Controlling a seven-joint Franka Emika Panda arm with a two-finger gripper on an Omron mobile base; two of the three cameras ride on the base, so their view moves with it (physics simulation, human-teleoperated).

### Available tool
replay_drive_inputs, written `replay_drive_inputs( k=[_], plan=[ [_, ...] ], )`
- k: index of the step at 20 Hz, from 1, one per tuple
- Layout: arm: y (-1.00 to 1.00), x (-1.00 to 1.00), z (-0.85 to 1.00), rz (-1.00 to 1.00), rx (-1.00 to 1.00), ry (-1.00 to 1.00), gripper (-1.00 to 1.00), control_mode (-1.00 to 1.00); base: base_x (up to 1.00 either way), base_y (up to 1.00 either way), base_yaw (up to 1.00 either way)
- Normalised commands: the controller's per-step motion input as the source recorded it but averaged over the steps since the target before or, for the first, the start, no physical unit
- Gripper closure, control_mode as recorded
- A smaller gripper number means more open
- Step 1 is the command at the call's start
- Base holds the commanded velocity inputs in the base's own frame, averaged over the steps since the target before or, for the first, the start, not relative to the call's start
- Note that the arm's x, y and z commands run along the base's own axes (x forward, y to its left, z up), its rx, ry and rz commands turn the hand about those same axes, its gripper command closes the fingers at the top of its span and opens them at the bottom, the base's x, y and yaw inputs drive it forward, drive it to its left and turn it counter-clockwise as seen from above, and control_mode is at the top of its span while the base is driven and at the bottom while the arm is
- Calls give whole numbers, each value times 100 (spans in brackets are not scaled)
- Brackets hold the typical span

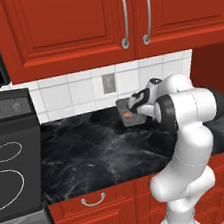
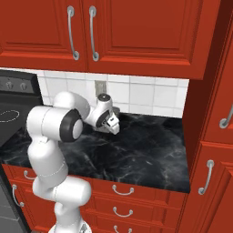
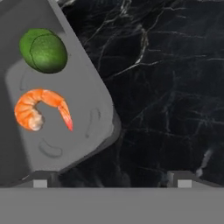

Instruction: Place the tupperware on the second highest shelf of the fridge. Make space for the tupperware among the existing items by rearranging them on the shelves if needed. Close the fridge door when finished.

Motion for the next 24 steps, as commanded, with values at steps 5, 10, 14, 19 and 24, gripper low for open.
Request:
replay_drive_inputs(
  k=[5,10,14,19,24],
  plan=[
    [-11,8,35,0,4,0,-100,-100,0,0,0],
    [-7,12,16,0,2,1,-100,-100,0,0,0],
    [0,54,-11,0,0,11,-100,-100,0,0,0],
    [0,47,-38,0,0,7,-100,-100,0,0,0],
    [0,30,-61,0,0,3,-100,-100,0,0,0]
  ],
)
